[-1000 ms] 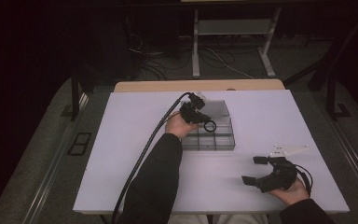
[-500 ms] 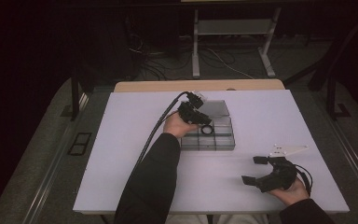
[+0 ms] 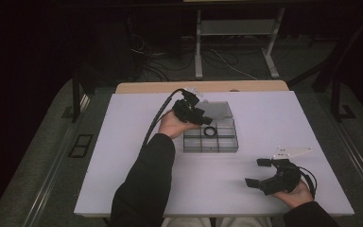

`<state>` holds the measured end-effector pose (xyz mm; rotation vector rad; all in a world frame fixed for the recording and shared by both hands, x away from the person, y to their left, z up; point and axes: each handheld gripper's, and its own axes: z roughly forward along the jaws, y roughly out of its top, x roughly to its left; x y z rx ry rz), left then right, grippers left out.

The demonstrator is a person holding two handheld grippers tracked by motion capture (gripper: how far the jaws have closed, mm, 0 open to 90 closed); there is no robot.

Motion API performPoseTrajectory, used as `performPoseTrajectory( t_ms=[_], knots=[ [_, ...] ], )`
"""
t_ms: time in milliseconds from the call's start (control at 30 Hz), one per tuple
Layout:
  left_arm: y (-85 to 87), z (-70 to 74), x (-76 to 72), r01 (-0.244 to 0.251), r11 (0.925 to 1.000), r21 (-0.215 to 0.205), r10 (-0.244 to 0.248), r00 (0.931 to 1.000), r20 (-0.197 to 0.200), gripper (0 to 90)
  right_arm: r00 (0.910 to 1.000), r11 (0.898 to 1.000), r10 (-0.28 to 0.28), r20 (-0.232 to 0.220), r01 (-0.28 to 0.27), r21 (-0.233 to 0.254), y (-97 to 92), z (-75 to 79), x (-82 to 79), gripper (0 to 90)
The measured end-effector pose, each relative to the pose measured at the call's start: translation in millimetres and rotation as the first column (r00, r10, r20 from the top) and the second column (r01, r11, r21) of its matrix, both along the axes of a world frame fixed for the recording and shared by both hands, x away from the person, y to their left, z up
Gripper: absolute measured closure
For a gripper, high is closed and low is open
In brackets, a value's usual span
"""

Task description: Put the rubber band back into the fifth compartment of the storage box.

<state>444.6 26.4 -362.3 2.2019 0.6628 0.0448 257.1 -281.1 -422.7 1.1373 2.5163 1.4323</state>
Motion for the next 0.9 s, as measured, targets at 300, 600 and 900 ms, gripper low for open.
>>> performPoseTrajectory(
  t_ms=[300,600,900],
  knots=[
    [15.7,13.2,-12.8,-0.011,0.9994,-0.034,0.011,0.9999,0.011,28.0,1.0000,1.000,-0.002,-0.001,0.002,0.000,0.5,-0.2,0.1,0.3],
    [31.5,19.4,-29.3,-0.059,0.9974,-0.042,0.060,0.9981,0.018,6.3,1.0000,1.000,-0.003,0.000,0.003,-0.001,0.4,0.0,-0.2,0.4],
    [58.7,17.0,-48.6,-0.111,0.9924,-0.053,0.113,0.9934,0.023,0.0,1.0000,1.000,-0.003,0.001,0.003,-0.004,1.1,-0.5,-0.4,0.3]
  ],
)
